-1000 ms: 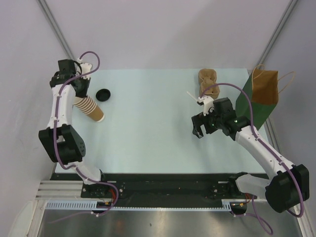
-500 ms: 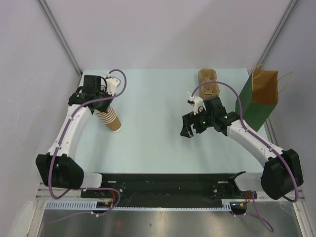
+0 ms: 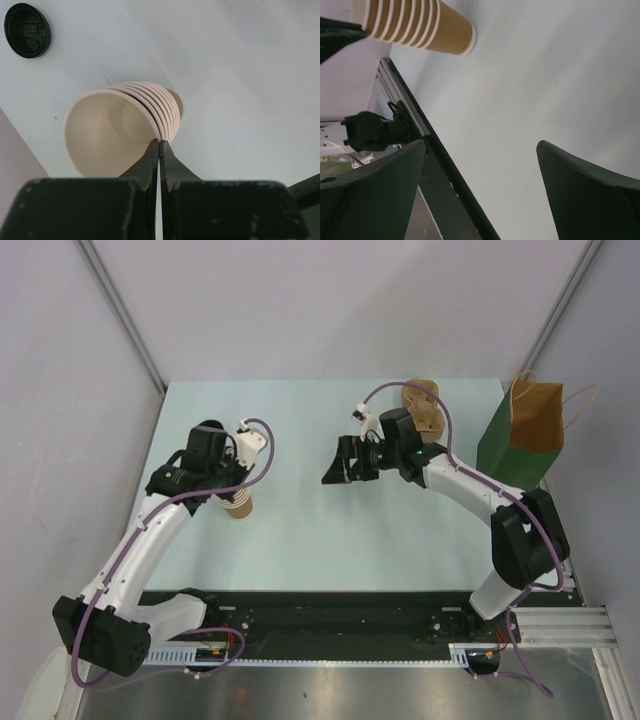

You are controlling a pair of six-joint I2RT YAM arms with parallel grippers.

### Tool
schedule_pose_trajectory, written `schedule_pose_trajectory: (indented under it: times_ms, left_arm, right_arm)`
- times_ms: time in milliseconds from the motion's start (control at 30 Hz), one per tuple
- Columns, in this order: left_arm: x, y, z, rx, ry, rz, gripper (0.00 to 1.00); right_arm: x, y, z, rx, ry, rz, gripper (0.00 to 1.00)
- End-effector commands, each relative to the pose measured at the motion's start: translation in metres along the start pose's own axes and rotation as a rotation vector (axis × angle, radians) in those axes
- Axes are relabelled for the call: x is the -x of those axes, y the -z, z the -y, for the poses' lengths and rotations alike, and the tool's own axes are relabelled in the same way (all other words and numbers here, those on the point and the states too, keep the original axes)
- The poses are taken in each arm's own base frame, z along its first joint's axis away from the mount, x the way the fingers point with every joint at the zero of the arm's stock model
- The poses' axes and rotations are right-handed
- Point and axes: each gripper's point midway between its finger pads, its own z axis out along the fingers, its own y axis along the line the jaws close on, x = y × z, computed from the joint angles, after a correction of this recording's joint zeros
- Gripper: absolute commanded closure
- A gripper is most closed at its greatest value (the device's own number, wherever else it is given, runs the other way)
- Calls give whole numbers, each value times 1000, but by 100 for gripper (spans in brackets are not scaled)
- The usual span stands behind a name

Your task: Pack the takeout coffee

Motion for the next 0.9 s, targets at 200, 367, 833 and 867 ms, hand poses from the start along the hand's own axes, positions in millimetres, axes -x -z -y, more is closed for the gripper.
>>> schedule_pose_trajectory:
  times_ms: [200,367,833,867]
  left_arm:
    - [8,16,9,-19,35,82,100]
    - [5,14,12,-31,34,82,100]
    - [9,15,27,-66,29,107,100]
    - [9,14,28,-68,30,106,100]
  right_arm:
    - [64,-76,-66,181,-100,108,4]
    - [58,-111,-82,202,-144,44,5]
    - [37,-148,-105,258,-184,-43,5]
    - [35,-151,-103,260,-191,-50,5]
